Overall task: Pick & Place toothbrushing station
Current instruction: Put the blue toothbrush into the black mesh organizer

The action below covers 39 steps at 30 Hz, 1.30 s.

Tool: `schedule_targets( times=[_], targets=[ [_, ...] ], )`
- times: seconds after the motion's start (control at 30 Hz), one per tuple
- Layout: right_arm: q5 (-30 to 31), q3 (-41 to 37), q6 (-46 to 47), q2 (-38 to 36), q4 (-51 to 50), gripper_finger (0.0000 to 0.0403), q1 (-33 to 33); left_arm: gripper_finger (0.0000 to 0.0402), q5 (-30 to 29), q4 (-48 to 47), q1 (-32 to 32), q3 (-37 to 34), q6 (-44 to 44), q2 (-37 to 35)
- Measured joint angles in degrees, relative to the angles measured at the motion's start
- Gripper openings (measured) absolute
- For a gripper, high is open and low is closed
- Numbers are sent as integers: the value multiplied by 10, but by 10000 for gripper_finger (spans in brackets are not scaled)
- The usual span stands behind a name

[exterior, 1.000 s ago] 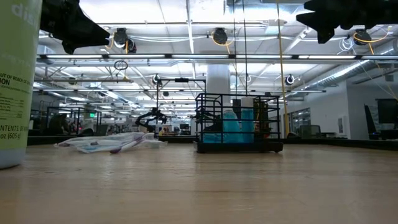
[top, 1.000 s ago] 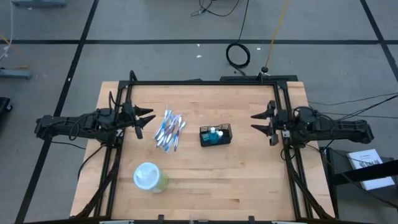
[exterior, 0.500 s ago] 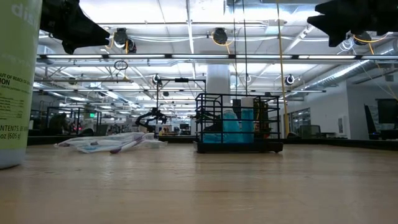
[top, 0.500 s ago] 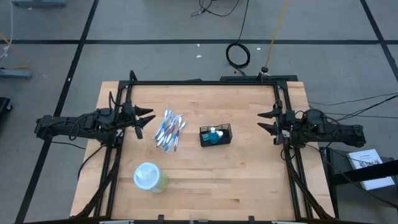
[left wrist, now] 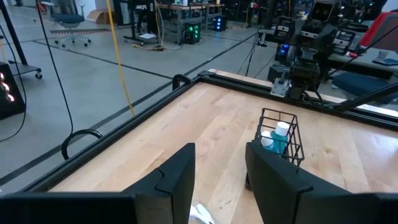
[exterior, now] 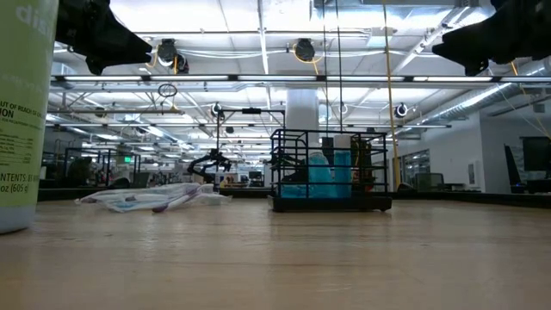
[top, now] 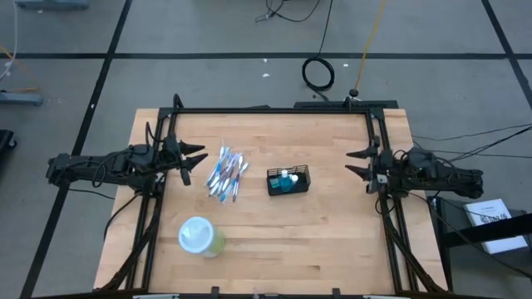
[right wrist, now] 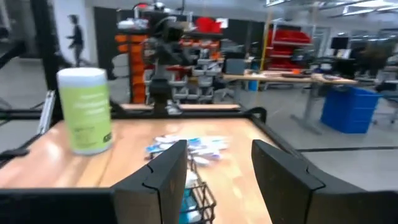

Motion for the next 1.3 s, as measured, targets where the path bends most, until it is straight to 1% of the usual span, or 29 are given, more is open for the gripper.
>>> schedule_targets(
  times=[0.17,0.27,0.43,0.53,0.77,1.0,1.1,1.17,1.23,1.3],
  targets=[
    [67,0,22,2,3,171,0,150,0,0,0,0,0,0],
    [85,0,18,1,7,171,0,150,0,0,0,0,0,0],
    [85,0,15,1,9,171,0,150,0,3,0,0,-4,0],
    [85,0,12,1,7,171,0,150,0,38,0,0,1,0],
    [85,0,10,1,7,171,0,150,0,87,0,0,0,0],
    [85,1,9,1,7,171,0,150,-20,100,7,0,56,0],
    [85,1,9,1,7,171,0,150,-22,108,7,0,57,0],
    [85,1,9,1,7,171,0,150,-38,132,7,0,46,2],
    [85,1,9,1,7,171,0,150,-95,164,7,0,15,12],
    [84,1,9,1,7,171,0,150,-163,164,8,5,-15,33]
  ],
)
